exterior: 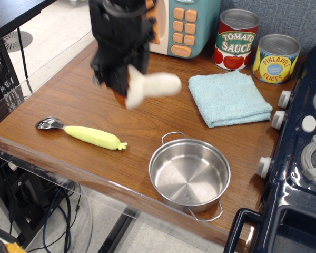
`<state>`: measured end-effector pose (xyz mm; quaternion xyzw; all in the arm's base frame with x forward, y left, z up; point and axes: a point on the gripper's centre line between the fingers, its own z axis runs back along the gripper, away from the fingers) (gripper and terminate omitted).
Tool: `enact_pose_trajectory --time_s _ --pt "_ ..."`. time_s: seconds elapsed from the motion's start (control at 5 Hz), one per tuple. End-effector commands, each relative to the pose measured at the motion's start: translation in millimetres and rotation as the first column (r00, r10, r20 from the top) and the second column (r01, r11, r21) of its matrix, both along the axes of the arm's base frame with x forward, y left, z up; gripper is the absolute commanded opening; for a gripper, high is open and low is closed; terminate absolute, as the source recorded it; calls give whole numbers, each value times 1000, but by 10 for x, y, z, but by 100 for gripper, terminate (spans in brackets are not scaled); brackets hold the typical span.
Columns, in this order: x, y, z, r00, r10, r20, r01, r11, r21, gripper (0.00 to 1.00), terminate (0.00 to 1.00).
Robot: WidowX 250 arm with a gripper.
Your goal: Put the mushroom in front of the microwave.
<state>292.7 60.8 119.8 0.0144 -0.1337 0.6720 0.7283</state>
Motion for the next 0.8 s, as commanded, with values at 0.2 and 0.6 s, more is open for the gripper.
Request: enact_pose_trajectory --time_s 0.2,0.6 --pt "592 821 -57 994 99 37 -100 994 37 0 0" --pt "995 1209 -328 992 122 42 -124 992 36 0 0"
